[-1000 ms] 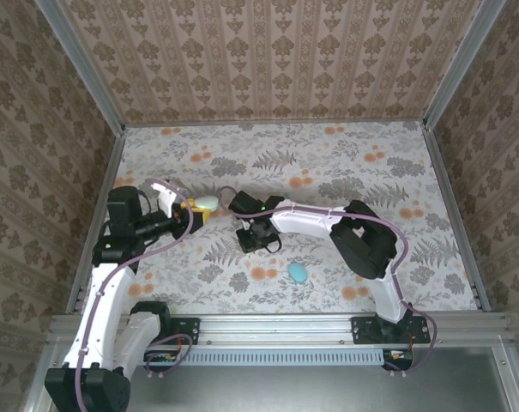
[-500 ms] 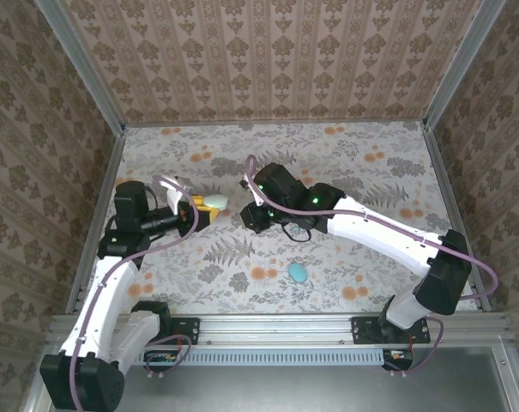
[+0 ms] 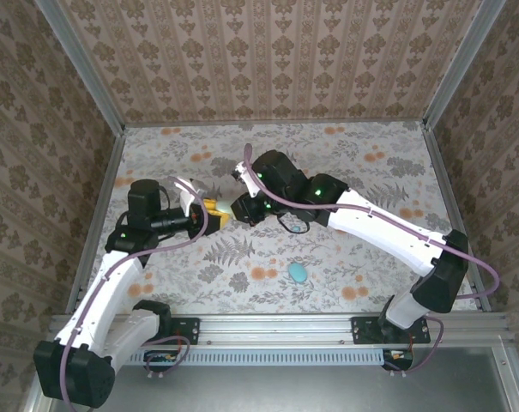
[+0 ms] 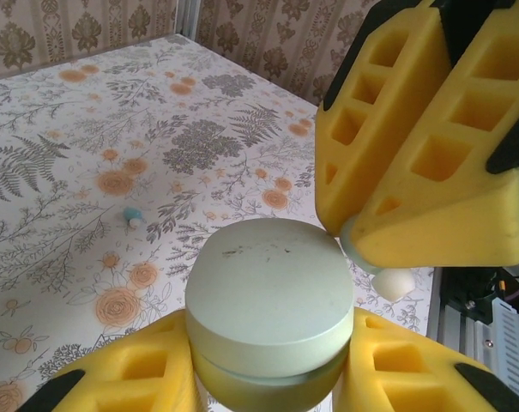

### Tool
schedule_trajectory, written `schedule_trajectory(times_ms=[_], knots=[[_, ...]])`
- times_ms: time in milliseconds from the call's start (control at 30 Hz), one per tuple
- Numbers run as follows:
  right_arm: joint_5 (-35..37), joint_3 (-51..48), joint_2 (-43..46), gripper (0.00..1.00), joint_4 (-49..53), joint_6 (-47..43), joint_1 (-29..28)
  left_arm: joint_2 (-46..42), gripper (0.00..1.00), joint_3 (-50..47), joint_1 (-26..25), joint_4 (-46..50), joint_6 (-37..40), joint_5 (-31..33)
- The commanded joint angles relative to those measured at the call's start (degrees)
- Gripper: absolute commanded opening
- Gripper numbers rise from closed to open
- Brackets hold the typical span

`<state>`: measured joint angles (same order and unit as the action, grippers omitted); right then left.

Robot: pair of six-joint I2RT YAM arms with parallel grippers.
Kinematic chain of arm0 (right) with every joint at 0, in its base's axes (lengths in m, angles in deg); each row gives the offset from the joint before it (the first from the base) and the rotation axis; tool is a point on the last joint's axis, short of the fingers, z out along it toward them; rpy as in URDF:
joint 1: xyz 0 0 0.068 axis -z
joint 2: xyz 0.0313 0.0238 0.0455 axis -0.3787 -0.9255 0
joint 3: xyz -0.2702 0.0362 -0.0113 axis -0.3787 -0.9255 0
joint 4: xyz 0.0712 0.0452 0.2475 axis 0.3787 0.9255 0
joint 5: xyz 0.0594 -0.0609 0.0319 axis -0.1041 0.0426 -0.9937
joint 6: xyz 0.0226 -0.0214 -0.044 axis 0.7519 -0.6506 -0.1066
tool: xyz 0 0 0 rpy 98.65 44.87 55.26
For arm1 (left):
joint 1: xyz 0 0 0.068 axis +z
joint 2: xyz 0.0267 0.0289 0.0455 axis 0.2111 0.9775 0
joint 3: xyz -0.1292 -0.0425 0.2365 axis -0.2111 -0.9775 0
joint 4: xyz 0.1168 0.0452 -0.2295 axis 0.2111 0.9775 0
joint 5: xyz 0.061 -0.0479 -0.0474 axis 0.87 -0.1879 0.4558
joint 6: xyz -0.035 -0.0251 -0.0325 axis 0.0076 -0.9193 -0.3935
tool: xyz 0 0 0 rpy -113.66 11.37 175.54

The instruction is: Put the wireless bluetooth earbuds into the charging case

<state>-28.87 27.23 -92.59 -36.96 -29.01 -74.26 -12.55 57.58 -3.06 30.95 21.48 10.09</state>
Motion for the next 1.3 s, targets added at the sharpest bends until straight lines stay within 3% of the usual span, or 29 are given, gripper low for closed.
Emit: schedule_trajectory(times_ms=[0, 367, 1267], knots=[[-4.3, 1.0, -0.2, 0.17, 0.5, -0.9, -0.3, -0.6, 0.0, 2.3, -0.6, -1.3, 0.7, -0.7], [-6.7, -4.5, 2.8, 0.17, -0.3, 0.2, -0.4, -0.8, 0.0, 1.9, -0.7, -1.8, 0.1, -0.8], [-5.2, 6.4, -4.4, 0.15, 4.0, -0.4, 4.1, 0.3, 0.0, 2.0, -1.3, -2.4, 0.3, -2.4]])
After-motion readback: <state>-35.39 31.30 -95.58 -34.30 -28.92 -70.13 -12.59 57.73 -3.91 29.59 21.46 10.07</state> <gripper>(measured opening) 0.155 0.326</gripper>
